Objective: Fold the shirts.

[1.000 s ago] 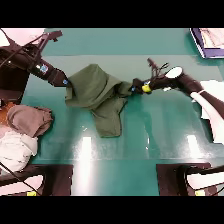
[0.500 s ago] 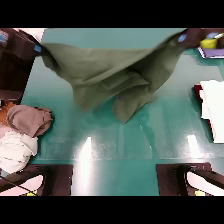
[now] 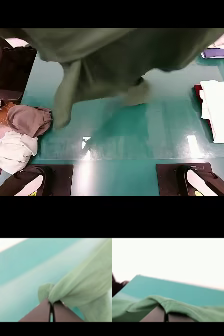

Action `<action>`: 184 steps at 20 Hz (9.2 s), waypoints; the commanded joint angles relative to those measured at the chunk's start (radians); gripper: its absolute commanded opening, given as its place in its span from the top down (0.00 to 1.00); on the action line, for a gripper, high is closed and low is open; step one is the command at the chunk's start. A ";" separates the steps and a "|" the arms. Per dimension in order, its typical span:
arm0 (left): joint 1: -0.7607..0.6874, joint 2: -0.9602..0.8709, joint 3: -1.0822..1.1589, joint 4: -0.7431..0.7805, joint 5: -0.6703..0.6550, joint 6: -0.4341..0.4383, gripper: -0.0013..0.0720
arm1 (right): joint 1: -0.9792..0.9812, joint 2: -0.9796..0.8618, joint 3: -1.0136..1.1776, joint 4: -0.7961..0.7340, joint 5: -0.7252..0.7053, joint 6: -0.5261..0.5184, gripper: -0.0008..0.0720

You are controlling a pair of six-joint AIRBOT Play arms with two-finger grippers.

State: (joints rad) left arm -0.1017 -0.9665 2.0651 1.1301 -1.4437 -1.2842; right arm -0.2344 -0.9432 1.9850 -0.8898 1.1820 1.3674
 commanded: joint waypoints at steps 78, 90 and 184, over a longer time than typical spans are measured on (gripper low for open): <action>-0.021 -0.237 -0.834 0.200 0.101 -0.122 0.95 | -0.185 0.113 -1.657 -0.073 0.107 -0.046 0.37; 0.000 -0.237 -0.829 0.208 0.170 -0.127 0.95 | 0.022 0.134 -1.623 -0.073 -0.010 0.016 0.96; 0.290 -0.085 -1.441 -0.015 0.175 -0.071 0.25 | 0.044 -0.079 -1.004 -0.311 0.107 0.036 0.52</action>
State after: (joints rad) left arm 0.1867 -1.1378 0.7670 1.1114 -1.3167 -1.3266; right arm -0.1837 -1.0546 1.0275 -1.2755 1.3151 1.4105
